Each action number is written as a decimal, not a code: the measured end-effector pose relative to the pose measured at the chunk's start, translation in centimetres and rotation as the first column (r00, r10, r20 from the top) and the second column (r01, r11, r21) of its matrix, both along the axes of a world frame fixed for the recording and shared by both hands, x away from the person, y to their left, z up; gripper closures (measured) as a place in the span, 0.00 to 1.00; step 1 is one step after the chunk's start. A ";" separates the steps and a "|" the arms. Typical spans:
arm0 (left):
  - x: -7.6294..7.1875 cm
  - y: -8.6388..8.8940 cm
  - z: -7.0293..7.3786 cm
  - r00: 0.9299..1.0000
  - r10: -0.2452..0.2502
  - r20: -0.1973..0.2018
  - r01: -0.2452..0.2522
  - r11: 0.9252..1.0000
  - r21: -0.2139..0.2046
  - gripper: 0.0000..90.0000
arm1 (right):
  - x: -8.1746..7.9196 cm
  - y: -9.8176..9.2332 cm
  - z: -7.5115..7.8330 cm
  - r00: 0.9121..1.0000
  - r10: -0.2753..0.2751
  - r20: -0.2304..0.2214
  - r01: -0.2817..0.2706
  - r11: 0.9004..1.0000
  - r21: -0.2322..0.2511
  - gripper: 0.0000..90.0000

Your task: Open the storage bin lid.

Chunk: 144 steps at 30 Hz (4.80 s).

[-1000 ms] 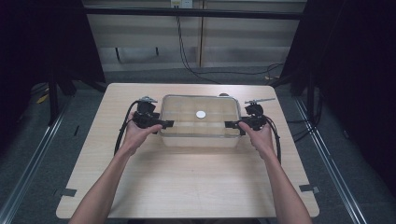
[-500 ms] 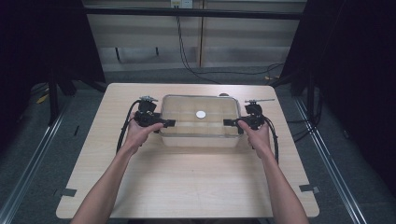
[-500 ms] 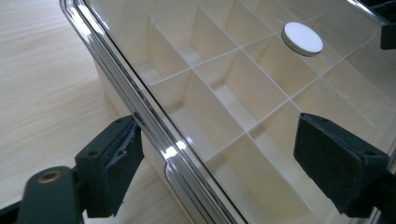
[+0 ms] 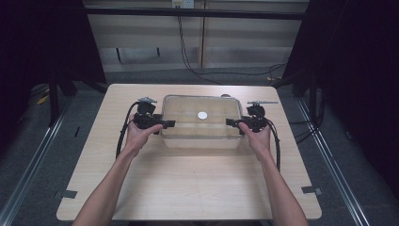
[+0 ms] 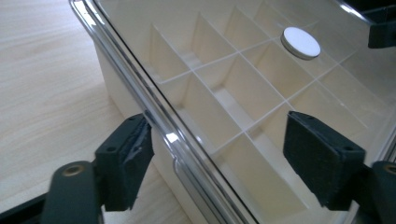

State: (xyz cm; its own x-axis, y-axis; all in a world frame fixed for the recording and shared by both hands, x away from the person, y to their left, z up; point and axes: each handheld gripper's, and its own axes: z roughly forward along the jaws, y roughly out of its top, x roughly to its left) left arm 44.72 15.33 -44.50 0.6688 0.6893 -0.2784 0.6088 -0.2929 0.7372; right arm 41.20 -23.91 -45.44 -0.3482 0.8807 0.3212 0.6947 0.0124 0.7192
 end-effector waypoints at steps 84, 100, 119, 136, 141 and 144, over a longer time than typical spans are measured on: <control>-5.1 2.0 2.0 0.985 0.020 0.174 -0.001 0.994 -0.113 0.77 | -5.6 -3.3 2.7 0.986 -0.025 0.166 -0.004 0.985 0.172 0.75; -6.0 2.3 2.8 0.980 0.001 0.199 0.022 0.993 -0.115 0.79 | -6.4 -3.2 3.1 0.984 -0.015 0.178 -0.016 0.985 0.171 0.75; -7.7 3.1 4.0 0.976 -0.011 0.216 0.036 0.993 -0.112 0.80 | -7.8 -2.8 4.4 0.979 0.006 0.203 -0.041 0.984 0.171 0.75; -8.8 2.9 4.5 0.978 -0.010 0.209 0.034 0.993 -0.113 0.79 | -9.3 -2.8 5.1 0.979 -0.022 0.203 -0.017 0.982 0.186 0.76; -9.4 3.1 4.4 0.976 -0.015 0.218 0.034 0.996 -0.082 0.79 | -9.7 -2.7 5.3 0.979 -0.013 0.206 -0.027 0.981 0.190 0.76; -9.4 3.4 4.4 0.978 -0.012 0.209 0.028 0.997 -0.073 0.78 | -10.0 -2.5 5.3 0.981 0.000 0.196 -0.040 0.979 0.198 0.77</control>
